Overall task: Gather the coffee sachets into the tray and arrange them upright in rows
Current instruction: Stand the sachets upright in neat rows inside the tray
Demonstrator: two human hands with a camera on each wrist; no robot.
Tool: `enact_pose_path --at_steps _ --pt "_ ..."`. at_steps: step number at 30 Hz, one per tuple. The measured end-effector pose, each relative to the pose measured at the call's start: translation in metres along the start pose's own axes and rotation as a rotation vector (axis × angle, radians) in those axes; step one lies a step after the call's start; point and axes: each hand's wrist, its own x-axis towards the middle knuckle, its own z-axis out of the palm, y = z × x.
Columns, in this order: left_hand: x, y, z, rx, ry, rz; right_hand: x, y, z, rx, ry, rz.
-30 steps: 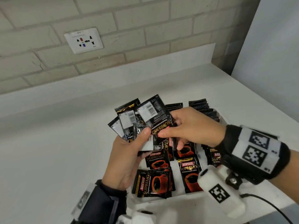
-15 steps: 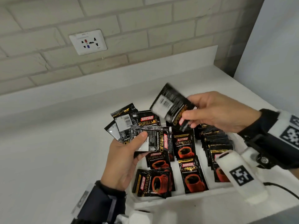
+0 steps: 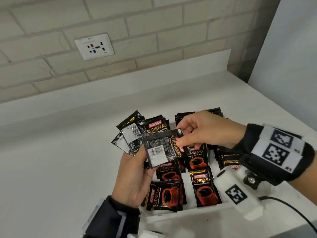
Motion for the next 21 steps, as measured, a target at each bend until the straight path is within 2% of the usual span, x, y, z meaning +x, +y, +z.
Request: enact_pose_path --at_steps 5,8,12,16,19,21 --pt "-0.001 0.001 0.004 -0.079 -0.017 -0.062 -0.001 0.004 0.005 0.149 -0.043 0.076" --pt "-0.002 0.004 0.004 -0.042 -0.017 -0.139 -0.002 0.007 0.008 0.120 -0.072 0.061" --pt "-0.002 0.004 0.003 0.024 0.050 -0.191 -0.005 0.008 0.013 0.052 -0.104 0.016" --pt "0.002 0.005 -0.002 0.047 0.142 -0.182 -0.008 0.008 0.010 0.009 -0.115 -0.015" --pt "0.005 0.010 -0.009 0.060 0.187 -0.133 -0.015 0.003 -0.003 -0.059 -0.070 -0.052" --pt "0.006 0.012 -0.015 0.111 0.171 -0.112 -0.022 -0.002 -0.015 -0.090 0.051 -0.166"
